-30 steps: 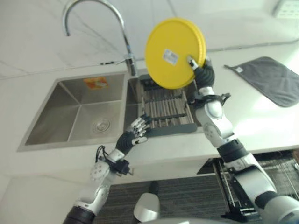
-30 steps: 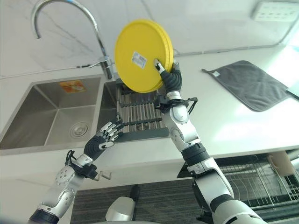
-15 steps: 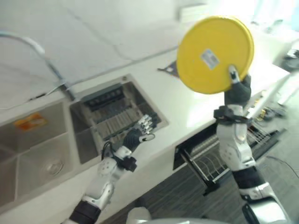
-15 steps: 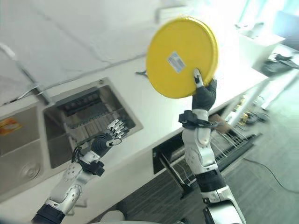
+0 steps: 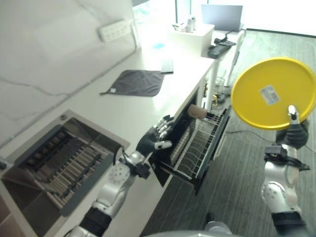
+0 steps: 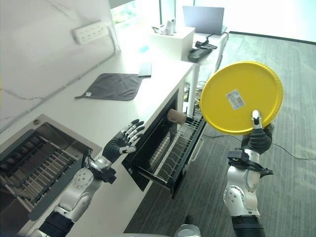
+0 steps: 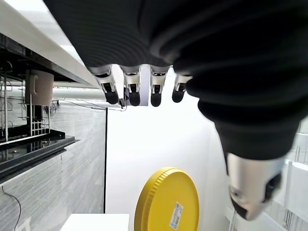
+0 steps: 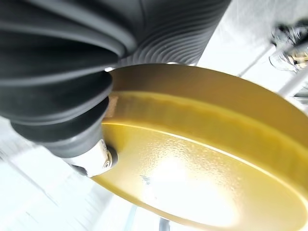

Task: Place the dishes in the dishwasher.

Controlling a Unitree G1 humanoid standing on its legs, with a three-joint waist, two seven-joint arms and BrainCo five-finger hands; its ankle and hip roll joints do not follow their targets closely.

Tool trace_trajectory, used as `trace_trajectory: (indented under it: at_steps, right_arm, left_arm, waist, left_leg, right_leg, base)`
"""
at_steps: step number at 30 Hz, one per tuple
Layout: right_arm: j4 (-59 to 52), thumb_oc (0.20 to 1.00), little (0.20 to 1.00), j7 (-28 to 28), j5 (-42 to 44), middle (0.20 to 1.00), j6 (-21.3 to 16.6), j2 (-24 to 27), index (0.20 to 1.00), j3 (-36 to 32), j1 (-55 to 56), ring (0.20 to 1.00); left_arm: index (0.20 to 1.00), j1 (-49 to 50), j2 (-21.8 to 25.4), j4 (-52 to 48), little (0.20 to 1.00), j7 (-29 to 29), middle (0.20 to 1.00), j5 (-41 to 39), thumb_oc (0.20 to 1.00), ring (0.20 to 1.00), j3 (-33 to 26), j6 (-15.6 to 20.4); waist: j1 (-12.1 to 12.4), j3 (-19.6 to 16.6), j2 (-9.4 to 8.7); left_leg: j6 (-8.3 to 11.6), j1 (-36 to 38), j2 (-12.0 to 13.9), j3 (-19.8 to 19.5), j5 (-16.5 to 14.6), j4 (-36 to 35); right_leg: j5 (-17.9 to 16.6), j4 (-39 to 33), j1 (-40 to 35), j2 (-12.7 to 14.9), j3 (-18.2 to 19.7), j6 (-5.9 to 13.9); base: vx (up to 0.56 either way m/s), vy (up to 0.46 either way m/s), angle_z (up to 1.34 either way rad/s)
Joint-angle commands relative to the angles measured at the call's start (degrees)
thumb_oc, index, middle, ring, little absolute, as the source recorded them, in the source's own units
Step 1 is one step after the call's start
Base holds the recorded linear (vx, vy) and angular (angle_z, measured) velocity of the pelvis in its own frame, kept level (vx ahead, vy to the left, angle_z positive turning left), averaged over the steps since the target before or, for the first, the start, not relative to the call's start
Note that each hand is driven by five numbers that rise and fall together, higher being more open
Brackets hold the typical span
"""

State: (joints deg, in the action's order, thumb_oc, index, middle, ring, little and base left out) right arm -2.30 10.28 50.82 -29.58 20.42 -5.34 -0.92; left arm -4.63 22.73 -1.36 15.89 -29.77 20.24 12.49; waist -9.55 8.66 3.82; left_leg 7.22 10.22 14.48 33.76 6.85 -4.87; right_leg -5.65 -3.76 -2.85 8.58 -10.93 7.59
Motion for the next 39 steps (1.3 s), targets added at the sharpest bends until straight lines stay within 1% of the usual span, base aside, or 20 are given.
trace_trajectory:
  at_steps: [1,2,6,7,8,9,13,17,18,20,21,22,25,27,28,30,34,36,37,39]
  right_arm:
    - [-3.71,0.2,0.2,-4.12,1.09,0.2,-0.15,0.0,0.2,-1.59,-5.19,0.2]
    - [-2.21,0.2,0.2,-4.27,1.23,0.2,1.11,-0.12,0.2,-0.66,-5.04,0.2]
    - [0.7,0.2,0.2,-4.26,0.43,0.2,2.35,-1.92,0.2,1.79,-5.08,0.2]
    - [1.4,0.2,0.2,-3.61,0.22,0.2,2.24,-2.25,0.2,2.22,-5.15,0.2]
    - [3.31,0.2,0.2,-2.24,-0.43,0.2,3.05,-2.59,0.2,2.91,-6.1,0.2]
    - [5.55,0.2,0.2,-0.93,-0.13,0.2,3.94,-2.54,0.2,3.88,-7.53,0.2]
    - [10.64,0.2,0.2,0.03,-0.44,0.2,5.88,-2.31,0.2,5.13,-11.2,0.2]
    - [12.22,0.2,0.2,1.2,1.0,0.2,6.63,-2.53,0.2,5.19,-12.24,0.2]
    - [13.39,0.2,0.2,2.6,0.69,0.2,6.59,-3.23,0.2,5.53,-13.84,0.2]
    - [14.48,0.2,0.2,3.75,-0.17,0.2,7.06,-3.47,0.2,5.61,-15.58,0.2]
    - [16.44,0.2,0.2,4.04,-0.55,0.2,7.67,-3.13,0.2,5.57,-18.04,0.2]
    - [17.33,0.2,0.2,4.25,-1.13,0.2,7.92,-2.79,0.2,5.52,-19.32,0.2]
    - [19.08,0.2,0.2,5.57,-2.22,0.2,9.38,-1.84,0.2,5.3,-23.39,0.2]
    - [19.94,0.2,0.2,5.77,-2.36,0.2,10.67,-1.08,0.2,4.64,-25.39,0.2]
    - [21.16,0.2,0.2,5.7,-2.51,0.2,11.59,-0.47,0.2,4.41,-27.24,0.2]
    - [22.88,0.2,0.2,5.99,-2.12,0.2,13.18,0.26,0.2,4.99,-29.69,0.2]
    - [25.33,0.2,0.2,6.66,-0.86,0.2,14.48,0.13,0.2,5.24,-31.28,0.2]
    - [27.53,0.2,0.2,6.12,0.08,0.2,14.36,-0.07,0.2,5.14,-32.05,0.2]
    - [28.44,0.2,0.2,6.43,1.25,0.2,14.37,-0.43,0.2,5.23,-32.75,0.2]
    - [29.03,0.2,0.2,6.36,0.97,0.2,14.66,-0.47,0.2,5.63,-33.81,0.2]
  left_arm:
    - [1.0,-2.38,0.78,-1.15,1.0,0.14,1.0,1.85,1.0,1.0,-0.53,3.11]
    - [1.0,-2.33,0.81,-1.89,1.0,-0.01,1.0,1.75,1.0,1.0,-0.26,2.53]
    - [1.0,-1.92,0.39,-2.2,1.0,0.49,1.0,1.13,1.0,1.0,0.2,0.49]
    - [1.0,-1.56,0.34,-2.15,1.0,0.59,1.0,0.62,1.0,1.0,0.21,-0.31]
    - [1.0,-1.21,-0.15,-0.75,1.0,0.0,1.0,1.53,1.0,1.0,1.01,-2.63]
    - [1.0,-1.09,-0.18,1.24,1.0,-0.51,1.0,1.51,1.0,1.0,2.61,-2.96]
    - [1.0,0.73,-0.51,2.96,1.0,-1.22,1.0,1.46,1.0,1.0,4.6,0.06]
    - [1.0,1.72,-0.6,3.44,1.0,-0.42,1.0,-1.93,1.0,1.0,4.69,0.08]
    - [1.0,1.4,-1.06,3.88,1.0,0.67,1.0,-2.39,1.0,1.0,5.28,0.46]
    - [1.0,0.86,-1.33,4.33,1.0,1.53,1.0,-1.34,1.0,1.0,6.2,2.22]
    - [1.0,0.32,-1.26,4.23,1.0,2.31,1.0,-0.76,1.0,1.0,7.45,4.87]
    - [1.0,0.0,-1.18,3.84,1.0,2.75,1.0,-0.85,1.0,1.0,7.86,5.97]
    - [1.0,-0.98,-0.72,3.39,1.0,3.45,1.0,-3.15,1.0,1.0,8.62,7.84]
    - [1.0,-1.48,-0.36,3.12,1.0,4.17,1.0,-2.25,1.0,1.0,9.26,9.21]
    - [1.0,-1.83,-0.02,2.86,1.0,4.87,1.0,-1.97,1.0,1.0,9.79,7.88]
    - [1.0,-2.6,-0.01,4.71,1.0,2.88,1.0,-2.94,1.0,1.0,11.48,5.63]
    - [1.0,-2.76,-0.45,6.8,1.0,4.28,1.0,-1.99,1.0,1.0,12.81,6.91]
    - [1.0,-2.66,-0.52,7.39,1.0,4.03,1.0,-1.3,1.0,1.0,13.64,5.61]
    - [1.0,-2.96,-0.65,10.23,1.0,3.27,1.0,0.45,1.0,1.0,14.65,4.07]
    - [1.0,-3.82,-0.89,13.75,1.0,3.45,1.0,3.59,1.0,1.0,15.81,2.78]
  waist:
    - [1.22,0.12,-1.83]
    - [1.11,0.32,-1.78]
    - [1.42,0.65,-1.78]
    - [1.61,0.75,-1.8]
    - [2.06,1.01,-1.89]
    - [2.61,1.31,-2.01]
    - [4.32,2.27,-1.84]
    - [5.0,2.83,-1.81]
    - [5.42,3.25,-1.91]
    - [5.71,3.72,-1.92]
    - [6.01,4.46,-1.66]
    - [6.19,4.96,-1.4]
    - [6.47,6.93,-0.34]
    - [6.61,7.96,0.24]
    - [6.73,8.86,0.84]
    - [6.56,10.39,2.04]
    - [6.55,11.77,3.03]
    - [6.62,12.32,3.39]
    - [6.45,12.98,3.47]
    - [6.33,13.88,3.48]
  left_leg:
    - [-0.87,-1.24,0.33,-4.17,-6.79,9.25]
    - [-1.27,-1.24,-0.11,-4.11,-7.54,10.04]
    - [-2.14,-1.23,-1.16,-4.24,-9.4,11.48]
    - [-2.37,-1.31,-1.45,-4.47,-9.97,11.97]
    - [-2.88,-1.37,-2.06,-4.98,-11.28,12.56]
    - [-3.31,-1.44,-2.58,-5.43,-12.46,12.85]
    - [-4.13,-1.57,-3.68,-6.42,-14.12,13.05]
    - [-4.62,-1.57,-4.39,-6.83,-14.77,13.12]
    - [-5.02,-1.83,-4.68,-7.27,-15.16,13.15]
    - [-5.24,-2.33,-4.82,-7.55,-15.44,13.42]
    - [-5.34,-3.02,-5.04,-7.9,-15.64,13.7]
    - [-5.44,-3.41,-5.26,-8.13,-15.74,13.76]
    - [-5.78,-4.68,-6.15,-8.78,-16.04,13.71]
    - [-5.84,-5.46,-6.43,-9.13,-16.06,13.8]
    - [-5.79,-6.18,-6.61,-9.29,-16.01,13.91]
    - [-5.66,-7.11,-6.94,-9.56,-15.83,14.01]
    - [-5.54,-7.89,-7.11,-9.89,-15.6,13.97]
    - [-5.46,-8.17,-7.1,-9.9,-15.48,14.0]
    - [-5.29,-8.47,-7.05,-9.97,-15.5,14.08]
    - [-5.03,-9.31,-6.86,-10.08,-15.44,14.35]
  right_leg:
    - [6.44,4.78,-1.72,0.54,-5.74,-1.71]
    - [6.42,5.01,-1.42,0.73,-5.39,-1.74]
    - [6.16,5.32,-0.81,1.24,-5.17,-1.66]
    - [6.08,5.42,-0.59,1.35,-5.08,-1.59]
    - [5.89,5.72,-0.21,1.69,-5.02,-1.51]
    - [5.81,5.94,-0.01,1.95,-5.02,-1.47]
    - [5.47,6.56,0.83,2.93,-5.48,-1.12]
    - [5.2,6.97,1.34,3.37,-5.63,-0.82]
    - [5.01,7.73,2.37,3.75,-5.72,-0.54]
    - [4.84,8.36,3.28,4.12,-5.89,-0.36]
    - [4.61,8.66,4.11,4.45,-5.81,-0.17]
    - [4.43,8.84,4.69,4.72,-5.81,-0.04]
    - [3.96,9.6,6.8,5.84,-5.51,0.48]
    - [3.84,10.1,7.93,6.33,-5.52,0.67]
    - [3.87,10.38,8.68,6.67,-5.51,0.74]
    - [3.96,10.93,9.88,7.08,-5.29,0.68]
    - [4.14,11.39,10.9,7.43,-5.06,0.51]
    - [4.27,11.48,11.1,7.43,-5.01,0.39]
    - [4.28,11.76,11.85,7.38,-4.78,0.34]
    - [4.27,12.26,13.07,7.49,-4.6,0.36]
  base:
    - [0.03,-0.022,-0.19]
    - [0.03,-0.019,-0.18]
    - [0.02,-0.013,-0.08]
    - [0.0,0.0,0.0]
    - [0.0,-0.04,0.02]
    - [0.0,-0.029,0.05]
    - [0.01,0.005,0.03]
    - [0.03,-0.017,0.1]
    - [-0.01,-0.05,0.14]
    - [-0.03,-0.041,0.05]
    - [-0.03,-0.01,0.07]
    - [-0.05,0.003,0.1]
    - [-0.05,0.039,0.12]
    - [-0.07,0.032,0.03]
    - [-0.1,0.063,0.04]
    - [-0.07,0.075,0.05]
    - [-0.01,0.009,0.01]
    - [0.0,0.0,0.0]
    - [-0.04,-0.002,0.01]
    - [-0.08,-0.002,-0.02]
